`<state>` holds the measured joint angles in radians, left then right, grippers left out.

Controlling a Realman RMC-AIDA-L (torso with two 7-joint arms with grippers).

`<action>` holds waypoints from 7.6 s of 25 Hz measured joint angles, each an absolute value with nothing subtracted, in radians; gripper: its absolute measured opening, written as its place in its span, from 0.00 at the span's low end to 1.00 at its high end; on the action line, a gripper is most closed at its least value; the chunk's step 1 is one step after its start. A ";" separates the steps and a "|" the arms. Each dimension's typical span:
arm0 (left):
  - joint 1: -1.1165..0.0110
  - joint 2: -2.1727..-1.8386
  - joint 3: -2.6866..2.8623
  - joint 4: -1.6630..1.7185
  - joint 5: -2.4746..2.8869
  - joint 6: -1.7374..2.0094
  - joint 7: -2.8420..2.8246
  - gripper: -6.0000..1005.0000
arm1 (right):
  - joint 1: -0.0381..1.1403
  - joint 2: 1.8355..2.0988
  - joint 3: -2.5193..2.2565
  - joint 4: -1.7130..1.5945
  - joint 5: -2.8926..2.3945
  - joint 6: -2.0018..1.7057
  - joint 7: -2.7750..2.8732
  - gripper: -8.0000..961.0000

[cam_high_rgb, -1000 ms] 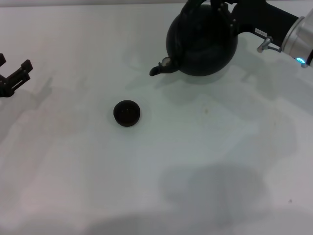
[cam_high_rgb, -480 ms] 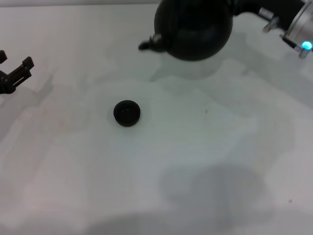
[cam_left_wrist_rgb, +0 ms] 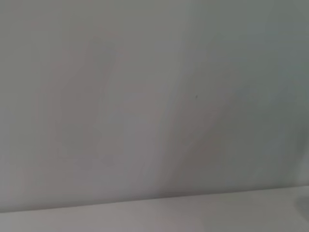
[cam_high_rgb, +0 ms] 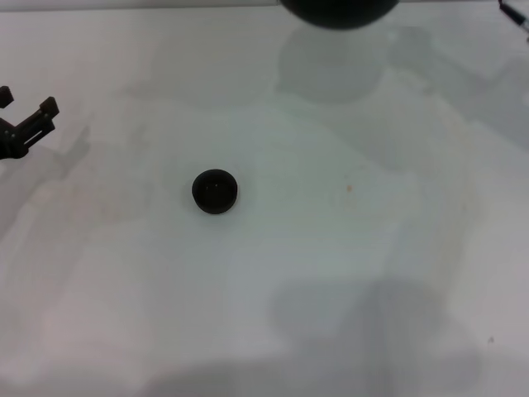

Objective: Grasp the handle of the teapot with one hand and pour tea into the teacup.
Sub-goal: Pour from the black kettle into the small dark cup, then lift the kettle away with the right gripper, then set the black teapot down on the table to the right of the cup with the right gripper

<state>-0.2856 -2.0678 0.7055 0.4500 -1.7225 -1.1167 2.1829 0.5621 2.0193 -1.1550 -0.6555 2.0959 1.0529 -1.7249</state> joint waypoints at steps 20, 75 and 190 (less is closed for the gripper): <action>-0.277 -2.068 0.702 0.435 -1.723 -1.115 2.193 0.79 | 0.212 2.016 -1.774 -1.374 1.816 0.343 -1.808 0.15; -0.286 -2.068 0.699 0.411 -1.723 -1.076 2.223 0.79 | 0.120 2.026 -2.097 -1.425 1.812 0.144 -2.134 0.13; -0.288 -2.068 0.707 0.403 -1.723 -1.077 2.234 0.79 | 0.093 2.023 -1.758 -1.049 2.270 0.642 -2.362 0.11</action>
<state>-0.2878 -2.0679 0.7072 0.4032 -1.7226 -1.0768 2.2335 0.0930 2.0227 -1.7582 -1.0486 2.2696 0.6422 -2.3625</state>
